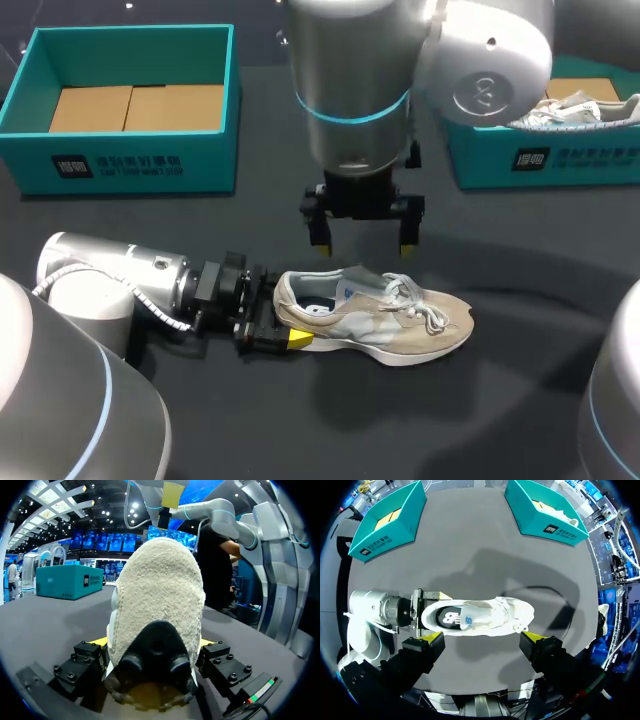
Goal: Take the shoe out of the shoebox, open the shoe tongue, remove and reinsert the insole, then place the shoe into the shoebox
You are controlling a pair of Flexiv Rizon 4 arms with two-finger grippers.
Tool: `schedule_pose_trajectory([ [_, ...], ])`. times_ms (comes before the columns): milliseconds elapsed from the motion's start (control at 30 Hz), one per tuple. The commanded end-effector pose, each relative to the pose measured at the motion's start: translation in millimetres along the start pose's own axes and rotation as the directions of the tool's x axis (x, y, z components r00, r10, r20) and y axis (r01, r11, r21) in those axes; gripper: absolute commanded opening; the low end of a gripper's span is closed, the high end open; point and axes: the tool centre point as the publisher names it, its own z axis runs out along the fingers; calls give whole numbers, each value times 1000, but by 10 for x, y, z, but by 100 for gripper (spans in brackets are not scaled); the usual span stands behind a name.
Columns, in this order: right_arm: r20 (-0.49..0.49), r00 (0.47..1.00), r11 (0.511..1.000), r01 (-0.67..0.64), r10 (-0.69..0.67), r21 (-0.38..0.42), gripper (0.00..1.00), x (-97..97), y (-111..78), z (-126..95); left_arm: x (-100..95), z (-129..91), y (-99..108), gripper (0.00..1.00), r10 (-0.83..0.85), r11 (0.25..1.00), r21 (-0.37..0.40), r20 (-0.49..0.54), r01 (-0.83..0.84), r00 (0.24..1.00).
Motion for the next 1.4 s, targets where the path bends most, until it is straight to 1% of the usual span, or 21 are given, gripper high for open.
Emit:
schedule_pose_trajectory([
  [33, 204, 964, 985, -162, 170, -55, 100, 411, -153, 164, 11, -7, 34, 0, -1, 1000, 1, 4, 1, 1000],
  [67, 224, 959, 985, -165, 174, -56, 100, 448, -170, 225, 11, -7, 34, 0, -1, 1000, 1, 4, 1, 1000],
  [367, 244, 944, 975, -216, 223, -58, 100, 468, -169, 449, 11, -7, 34, 0, -1, 1000, 1, 4, 1, 1000],
  [400, 269, 934, 972, -230, 236, -55, 100, 484, -169, 473, 11, -7, 34, 0, -1, 1000, 1, 4, 1, 1000],
  [500, 300, 920, 967, -246, 253, -63, 100, 506, -169, 530, 11, -7, 34, 0, -1, 1000, 1, 4, 1, 1000],
  [567, 290, 922, 966, -248, 258, -72, 100, 498, -165, 566, 11, -7, 34, 0, -1, 1000, 1, 4, 1, 1000],
  [700, 321, 904, 959, -271, 282, -81, 100, 471, -131, 650, 11, -7, 34, 0, -1, 1000, 1, 4, 1, 1000],
  [867, 330, 891, 950, -293, 312, -107, 100, 443, -118, 734, 11, -7, 34, 0, -1, 1000, 1, 4, 1, 1000],
  [1000, 363, 868, 941, -313, 338, -127, 100, 423, -103, 777, 11, -7, 34, 0, -1, 1000, 1, 4, 1, 1000],
  [1200, 381, 848, 930, -336, 369, -153, 100, 371, -104, 815, 11, -7, 34, 0, -1, 1000, 1, 4, 1, 1000],
  [1333, 388, 837, 923, -348, 385, -164, 92, 320, -110, 847, 11, -7, 34, 0, -1, 1000, 1, 4, 1, 1000],
  [1400, 385, 835, 919, -354, 393, -172, 91, 291, -114, 861, 11, -7, 34, 0, -1, 1000, 1, 4, 1, 1000],
])
